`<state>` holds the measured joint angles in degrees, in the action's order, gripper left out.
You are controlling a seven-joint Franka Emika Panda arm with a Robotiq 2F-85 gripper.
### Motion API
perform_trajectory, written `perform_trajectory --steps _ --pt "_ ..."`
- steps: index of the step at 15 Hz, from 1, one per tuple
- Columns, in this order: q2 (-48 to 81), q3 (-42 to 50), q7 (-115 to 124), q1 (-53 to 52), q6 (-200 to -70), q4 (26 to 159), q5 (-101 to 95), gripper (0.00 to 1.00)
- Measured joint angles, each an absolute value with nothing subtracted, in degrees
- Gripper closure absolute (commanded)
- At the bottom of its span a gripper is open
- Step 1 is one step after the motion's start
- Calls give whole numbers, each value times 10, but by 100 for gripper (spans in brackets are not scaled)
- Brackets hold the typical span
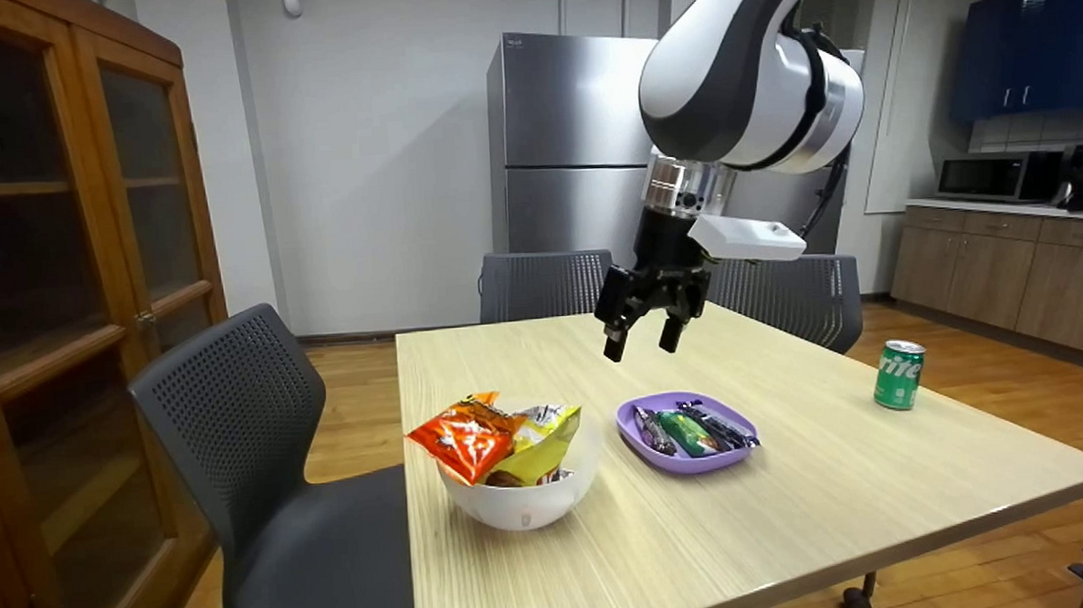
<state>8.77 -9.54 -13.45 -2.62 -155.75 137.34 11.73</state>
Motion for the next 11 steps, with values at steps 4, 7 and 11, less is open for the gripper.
perform_trajectory --steps 4,7,11 --pt "76 -86 -122 -26 -1559 1387 117 0" --pt "76 -86 -120 -26 -1559 1388 117 0" --pt "76 -86 -120 -26 -1560 1389 117 0"
